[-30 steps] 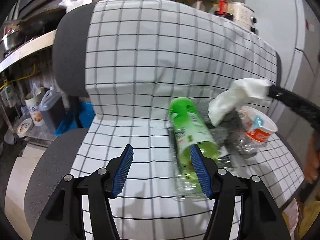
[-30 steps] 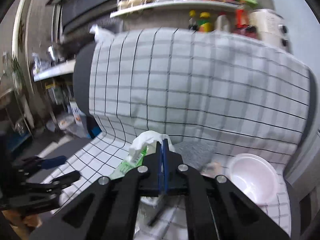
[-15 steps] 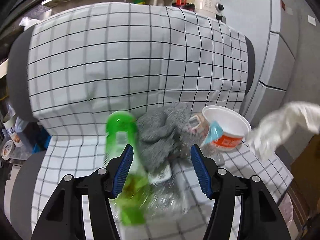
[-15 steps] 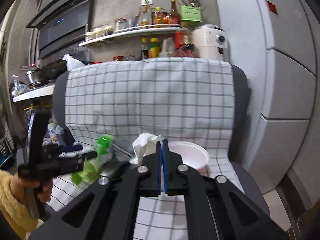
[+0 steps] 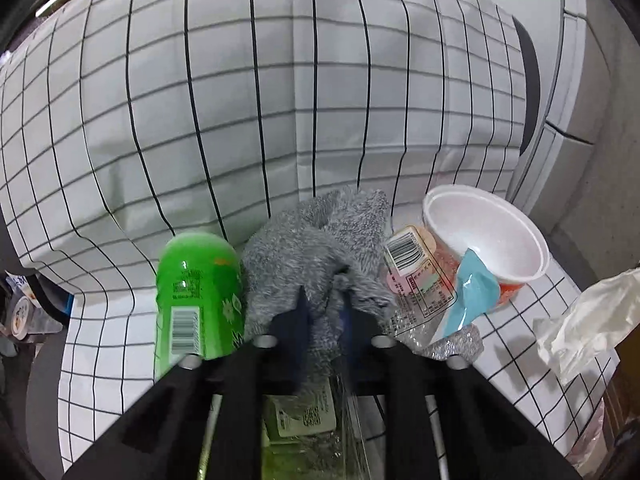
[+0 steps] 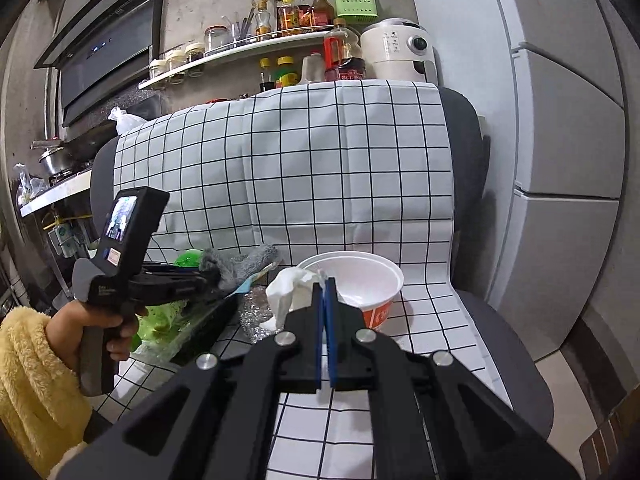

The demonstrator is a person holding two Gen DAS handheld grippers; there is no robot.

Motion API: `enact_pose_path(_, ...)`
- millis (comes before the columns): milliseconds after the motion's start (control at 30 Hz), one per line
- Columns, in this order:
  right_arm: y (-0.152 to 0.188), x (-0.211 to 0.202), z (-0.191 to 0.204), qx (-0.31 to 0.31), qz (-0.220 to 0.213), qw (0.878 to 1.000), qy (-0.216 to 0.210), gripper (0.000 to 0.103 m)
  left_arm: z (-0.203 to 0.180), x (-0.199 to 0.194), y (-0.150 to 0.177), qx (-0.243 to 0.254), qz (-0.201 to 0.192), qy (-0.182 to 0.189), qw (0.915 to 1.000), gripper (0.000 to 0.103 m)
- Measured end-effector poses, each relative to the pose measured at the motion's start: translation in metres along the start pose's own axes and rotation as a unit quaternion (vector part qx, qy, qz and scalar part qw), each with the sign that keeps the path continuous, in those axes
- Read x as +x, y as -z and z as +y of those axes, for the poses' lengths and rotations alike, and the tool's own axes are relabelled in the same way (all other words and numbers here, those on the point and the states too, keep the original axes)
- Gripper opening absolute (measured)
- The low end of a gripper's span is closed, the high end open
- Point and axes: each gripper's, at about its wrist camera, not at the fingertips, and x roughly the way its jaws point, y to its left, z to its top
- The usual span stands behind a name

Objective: Collect trash
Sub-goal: 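Carry grey cloth with left gripper while right gripper carries white bag, drop both in bin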

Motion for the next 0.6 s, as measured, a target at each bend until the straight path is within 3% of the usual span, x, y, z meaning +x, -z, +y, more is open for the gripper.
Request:
enact_pose_path(100, 0.000, -0.001, -0.004, 0.007, -0.008, 1.000, -0.003, 0.002, 0.000, -0.029, -0.007, -0.001, -0.059, 0.011, 0.9982, 0.008)
enact_pose_path(200, -0.004, -0.009, -0.009, 0.023, -0.017, 1.000, 0.002, 0.002, -0.003, -0.090, -0.018, 0.006, -0.143, 0.020, 0.9896, 0.008)
enact_pose_path(300, -0.008, -0.024, -0.012, 0.031, -0.030, 0.999, 0.006, 0.002, -0.009, -0.146, -0.021, 0.014, -0.191, 0.046, 0.9805, 0.008)
enact_pose_path(467, -0.011, -0.063, -0.014, 0.035, -0.043, 0.998, 0.024, 0.002, -0.033, -0.207, 0.006, 0.044, -0.222, 0.083, 0.9705, 0.008)
enact_pose_path(600, 0.002, -0.101, -0.023, 0.040, -0.036, 0.997, 0.059, 0.002, -0.066, -0.219, 0.039, 0.052, -0.208, 0.141, 0.9666, 0.008)
